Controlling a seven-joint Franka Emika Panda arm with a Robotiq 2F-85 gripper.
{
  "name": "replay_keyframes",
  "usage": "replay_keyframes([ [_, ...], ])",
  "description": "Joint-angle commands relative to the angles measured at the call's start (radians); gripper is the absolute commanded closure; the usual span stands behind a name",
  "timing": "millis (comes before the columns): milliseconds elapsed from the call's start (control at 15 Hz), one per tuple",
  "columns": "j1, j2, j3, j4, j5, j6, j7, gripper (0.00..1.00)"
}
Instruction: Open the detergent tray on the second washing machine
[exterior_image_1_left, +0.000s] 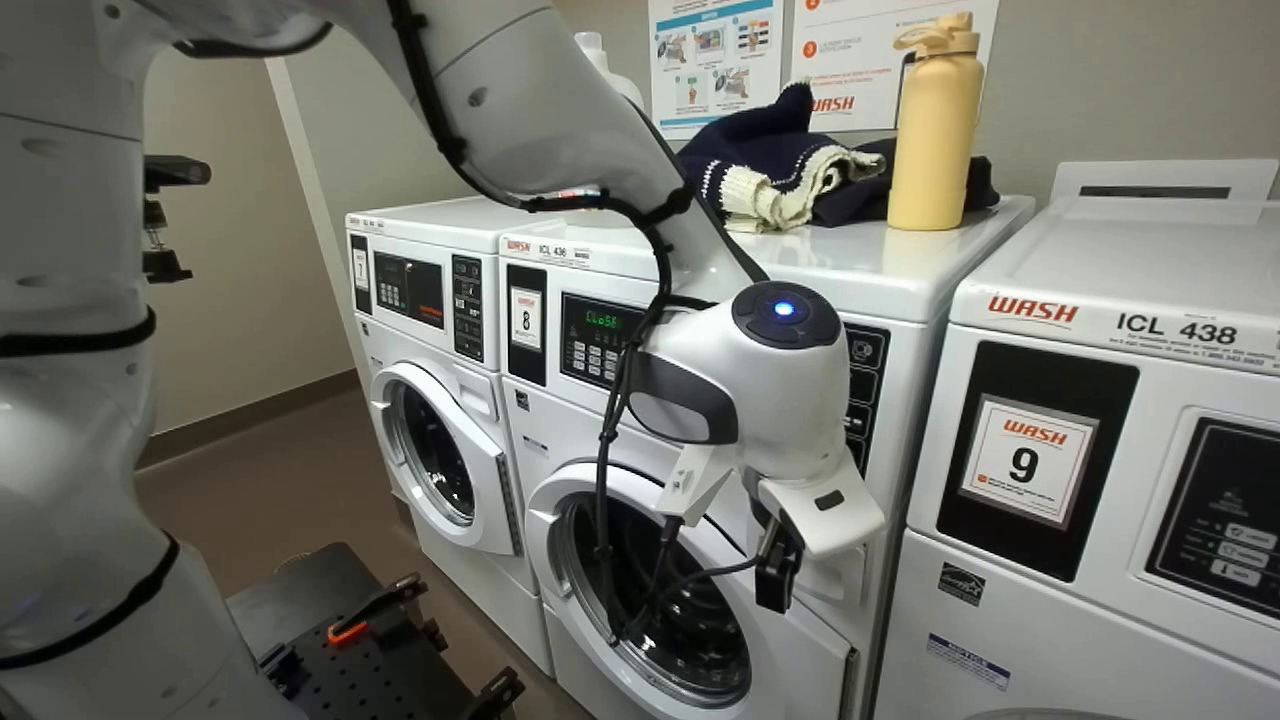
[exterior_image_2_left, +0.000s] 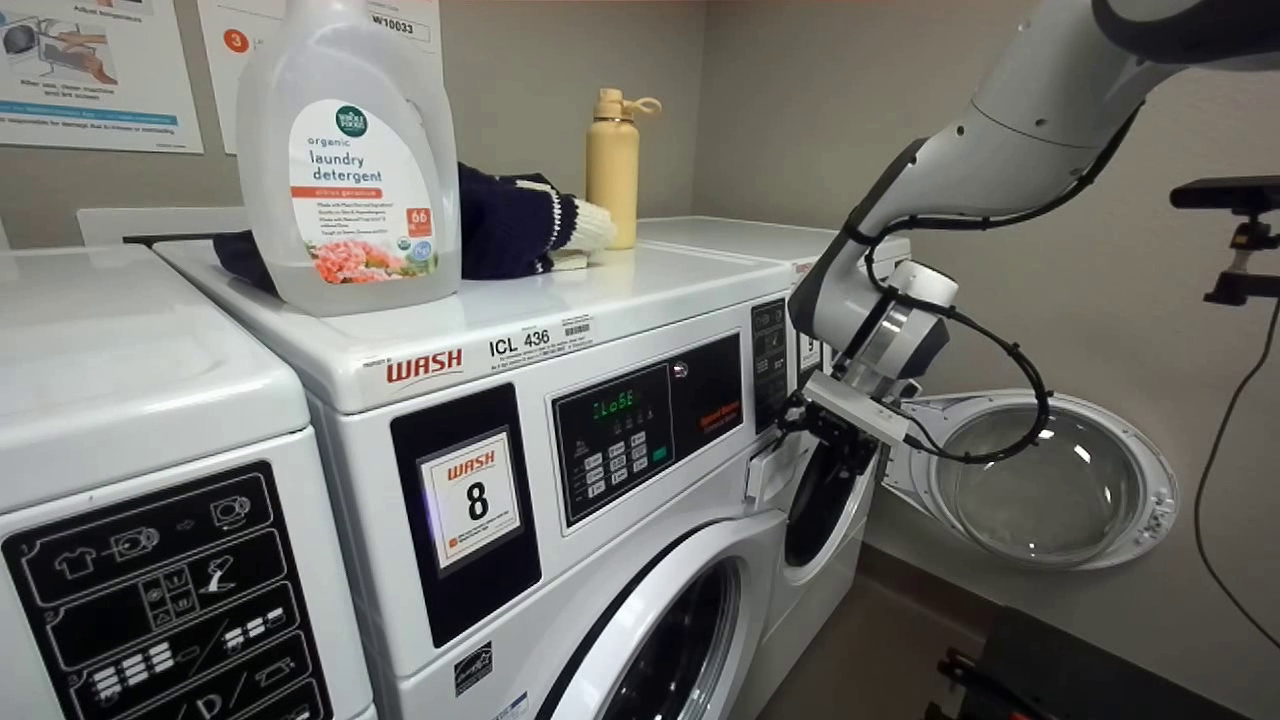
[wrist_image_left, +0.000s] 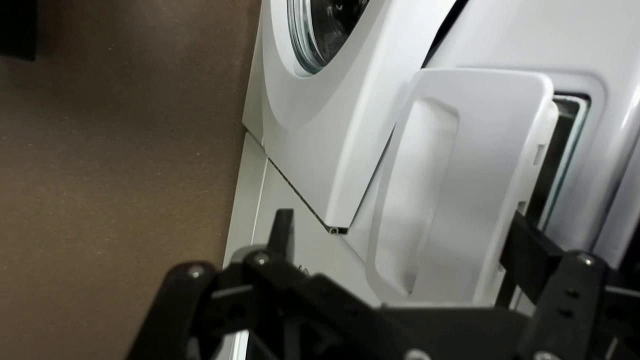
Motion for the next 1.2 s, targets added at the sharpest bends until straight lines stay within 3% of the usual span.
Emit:
replay_keyframes([
  [0, 0.008, 0.021, -0.013, -0.006, -0.101, -0.014, 0.104, 0.0],
  [733, -0.001, 0.007, -0.014, -0.032, -0.224, -0.021, 0.211, 0.0],
  [1133, 0.001, 0.02, -0.039, -0.062, -0.348, -0.024, 0.299, 0.0],
])
